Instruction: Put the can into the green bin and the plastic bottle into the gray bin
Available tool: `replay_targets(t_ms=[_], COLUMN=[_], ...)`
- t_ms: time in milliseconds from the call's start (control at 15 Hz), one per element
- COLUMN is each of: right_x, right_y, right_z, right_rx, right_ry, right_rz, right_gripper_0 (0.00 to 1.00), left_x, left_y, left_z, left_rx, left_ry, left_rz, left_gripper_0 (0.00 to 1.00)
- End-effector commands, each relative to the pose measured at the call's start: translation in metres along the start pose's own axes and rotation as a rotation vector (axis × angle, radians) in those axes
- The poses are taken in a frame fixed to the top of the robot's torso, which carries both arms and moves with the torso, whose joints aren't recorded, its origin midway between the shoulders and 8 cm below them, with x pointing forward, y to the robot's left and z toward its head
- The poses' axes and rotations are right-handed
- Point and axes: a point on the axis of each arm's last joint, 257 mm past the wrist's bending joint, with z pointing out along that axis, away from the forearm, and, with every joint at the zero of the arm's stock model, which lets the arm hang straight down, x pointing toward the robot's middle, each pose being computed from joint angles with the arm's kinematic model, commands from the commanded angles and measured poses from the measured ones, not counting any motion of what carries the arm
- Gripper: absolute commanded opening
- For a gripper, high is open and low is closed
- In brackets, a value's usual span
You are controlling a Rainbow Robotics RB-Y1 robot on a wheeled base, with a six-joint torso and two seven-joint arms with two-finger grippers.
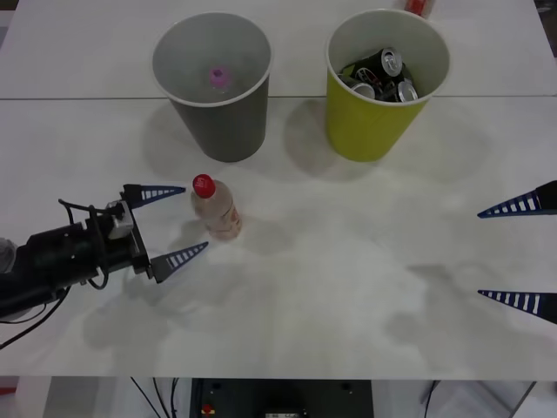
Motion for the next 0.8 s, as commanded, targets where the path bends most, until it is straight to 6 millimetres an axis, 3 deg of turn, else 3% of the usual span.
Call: replay_targets(t_ms=[67,800], right_x=[0.000,0.000], right_y=[0.000,0.000], right_z=[0.000,0.000], right_rx=[0.000,0.000], right_ry=[0.000,0.000], right_rz=[0.000,0.000], right_gripper_0=[1.00,1.00], left_x=[-0.003,-0.018], left_y=[0.001,-0.004], left_z=[0.012,0.060], left_rx=[-0.006,-0.008], left_ry=[-0.006,-0.032], left_rz=[0.003,0.002], left_gripper_0=[1.00,1.00])
